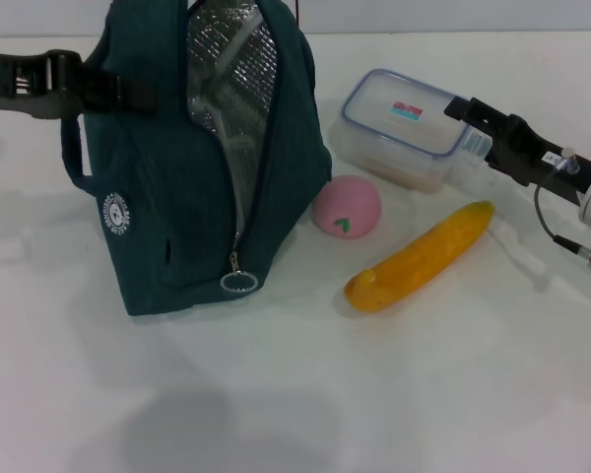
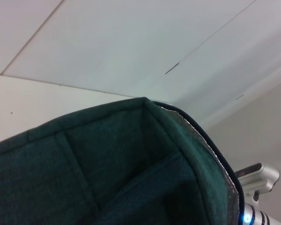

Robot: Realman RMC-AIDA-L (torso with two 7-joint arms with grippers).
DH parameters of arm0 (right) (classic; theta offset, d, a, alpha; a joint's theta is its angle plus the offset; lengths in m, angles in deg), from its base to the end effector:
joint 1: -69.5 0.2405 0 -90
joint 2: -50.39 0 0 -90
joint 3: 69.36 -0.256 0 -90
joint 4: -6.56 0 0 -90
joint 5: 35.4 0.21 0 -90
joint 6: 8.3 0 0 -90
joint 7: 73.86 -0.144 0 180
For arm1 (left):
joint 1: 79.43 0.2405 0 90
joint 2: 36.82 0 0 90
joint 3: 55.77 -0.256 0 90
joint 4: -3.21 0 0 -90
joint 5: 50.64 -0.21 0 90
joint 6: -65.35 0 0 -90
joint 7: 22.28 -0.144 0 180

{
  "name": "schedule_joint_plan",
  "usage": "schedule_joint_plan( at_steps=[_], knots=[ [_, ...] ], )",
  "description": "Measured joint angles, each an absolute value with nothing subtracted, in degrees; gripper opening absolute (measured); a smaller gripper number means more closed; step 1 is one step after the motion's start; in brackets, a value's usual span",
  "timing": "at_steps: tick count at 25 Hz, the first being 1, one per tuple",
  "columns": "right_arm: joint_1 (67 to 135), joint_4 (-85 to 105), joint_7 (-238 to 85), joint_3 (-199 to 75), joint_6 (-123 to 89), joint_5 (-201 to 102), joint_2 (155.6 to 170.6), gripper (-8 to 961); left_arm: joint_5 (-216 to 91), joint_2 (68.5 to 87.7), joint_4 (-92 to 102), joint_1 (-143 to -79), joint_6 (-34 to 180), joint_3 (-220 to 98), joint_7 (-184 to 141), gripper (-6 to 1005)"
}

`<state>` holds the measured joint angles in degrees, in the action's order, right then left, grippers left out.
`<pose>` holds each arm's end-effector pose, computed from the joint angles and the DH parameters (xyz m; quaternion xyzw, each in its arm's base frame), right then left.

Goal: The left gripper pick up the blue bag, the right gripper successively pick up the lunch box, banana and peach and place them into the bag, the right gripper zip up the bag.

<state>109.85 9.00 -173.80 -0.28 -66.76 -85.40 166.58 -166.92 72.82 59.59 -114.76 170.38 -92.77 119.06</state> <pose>0.2724 0.3869 -0.0465 -0.6348 0.6242 0.4145 0.1887 -0.2172 0.3570 0.1169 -0.8304 -0.5117 -0.2171 0.0385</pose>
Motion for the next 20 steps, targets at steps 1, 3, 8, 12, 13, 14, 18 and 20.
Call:
schedule_joint_plan(
  at_steps=[1, 3, 8, 12, 13, 14, 18, 20],
  knots=[
    [109.9, 9.0, -173.9, -0.3, -66.8, -85.4, 166.58, 749, -166.9, 72.80, 59.6, -114.8, 170.4, -92.8, 118.9, 42],
    [109.9, 9.0, -174.2, -0.3, -66.8, -85.4, 166.58, 748, -166.9, 72.79, 59.5, -114.8, 170.4, -92.8, 118.7, 42],
    [109.8, 9.3, -174.3, -0.2, -67.7, -85.4, 166.58, 745, -166.9, 72.77, 59.4, -114.7, 170.4, -92.8, 118.6, 42],
    [109.6, 9.4, -174.3, 0.0, -69.1, -85.4, 166.58, 743, -166.9, 72.77, 59.3, -114.5, 170.4, -92.8, 118.5, 43],
    [109.5, 9.4, -174.3, 0.1, -69.4, -85.4, 166.58, 742, -166.9, 72.77, 59.3, -114.5, 170.4, -92.8, 118.5, 43],
    [109.5, 9.5, -174.3, 0.2, -69.5, -85.4, 166.58, 742, -166.9, 72.77, 59.3, -114.4, 170.4, -92.8, 118.5, 43],
    [109.4, 9.5, -174.3, 0.4, -69.7, -85.4, 166.58, 740, -166.9, 72.77, 59.4, -114.3, 170.4, -92.8, 118.5, 43],
    [109.3, 9.5, -174.1, 0.7, -69.9, -85.4, 166.58, 738, -166.9, 72.77, 59.4, -114.2, 170.4, -92.8, 118.5, 43]
  ],
)
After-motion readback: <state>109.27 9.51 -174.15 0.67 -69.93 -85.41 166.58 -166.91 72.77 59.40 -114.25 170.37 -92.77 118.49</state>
